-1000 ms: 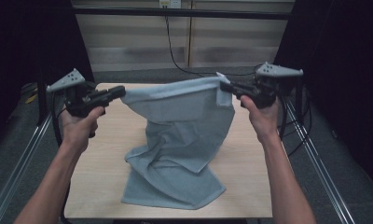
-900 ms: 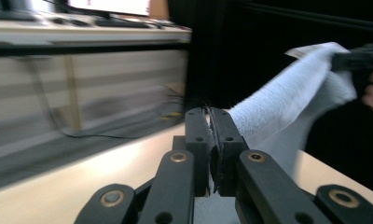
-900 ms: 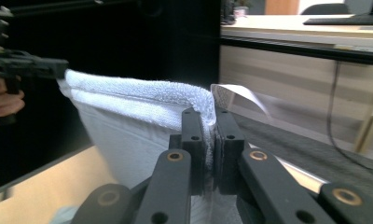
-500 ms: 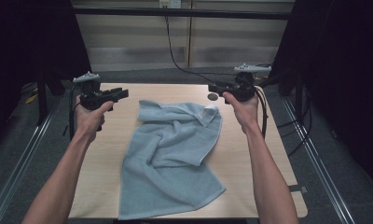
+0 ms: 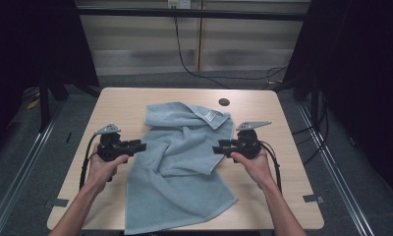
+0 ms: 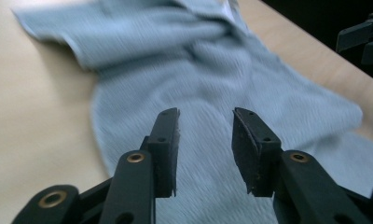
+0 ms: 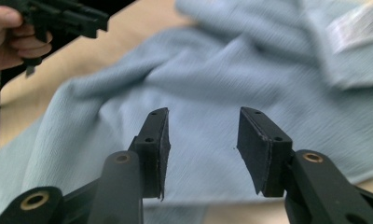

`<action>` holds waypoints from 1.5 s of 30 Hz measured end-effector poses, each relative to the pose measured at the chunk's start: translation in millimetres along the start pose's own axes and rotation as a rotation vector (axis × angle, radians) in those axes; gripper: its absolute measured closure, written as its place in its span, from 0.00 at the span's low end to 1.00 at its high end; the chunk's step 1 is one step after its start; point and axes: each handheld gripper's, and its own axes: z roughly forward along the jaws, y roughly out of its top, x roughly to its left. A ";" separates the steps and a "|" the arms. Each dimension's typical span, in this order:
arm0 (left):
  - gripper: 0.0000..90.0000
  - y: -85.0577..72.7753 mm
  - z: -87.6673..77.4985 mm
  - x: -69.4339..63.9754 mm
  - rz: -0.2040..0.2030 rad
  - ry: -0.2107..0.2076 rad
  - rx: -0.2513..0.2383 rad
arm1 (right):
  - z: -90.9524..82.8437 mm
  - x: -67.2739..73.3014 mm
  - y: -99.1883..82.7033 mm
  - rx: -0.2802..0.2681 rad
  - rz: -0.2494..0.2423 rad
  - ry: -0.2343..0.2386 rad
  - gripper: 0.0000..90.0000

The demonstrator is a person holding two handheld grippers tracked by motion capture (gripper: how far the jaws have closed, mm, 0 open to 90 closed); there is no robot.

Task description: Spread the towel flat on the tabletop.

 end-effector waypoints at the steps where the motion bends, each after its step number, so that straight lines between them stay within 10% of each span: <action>1: 0.70 -5.5 2.0 -4.5 0.029 -0.018 0.019 | 1.2 3.3 -5.5 -0.010 0.004 0.011 0.60; 9: 0.70 -37.4 -11.8 -36.8 0.079 -0.076 0.050 | 6.5 30.1 -34.8 -0.018 -0.016 0.077 0.48; 16: 0.71 -58.7 0.7 -18.5 0.083 -0.005 0.152 | -1.7 30.8 -57.1 0.030 -0.010 0.062 0.46; 28: 0.72 -59.4 4.9 -12.2 0.080 0.004 0.112 | 27.1 20.6 -61.4 0.083 -0.014 0.114 0.47; 31: 0.72 -58.0 5.7 -9.7 0.072 0.008 0.109 | 34.0 23.8 -55.0 0.057 -0.023 0.091 0.52; 37: 0.72 -57.9 4.5 -6.8 0.060 0.006 0.107 | 25.6 16.1 -32.1 -0.081 0.000 0.020 0.98; 45: 0.72 -58.7 -2.7 3.5 0.025 0.037 0.094 | 8.1 -11.5 -9.7 -0.092 0.009 -0.116 0.99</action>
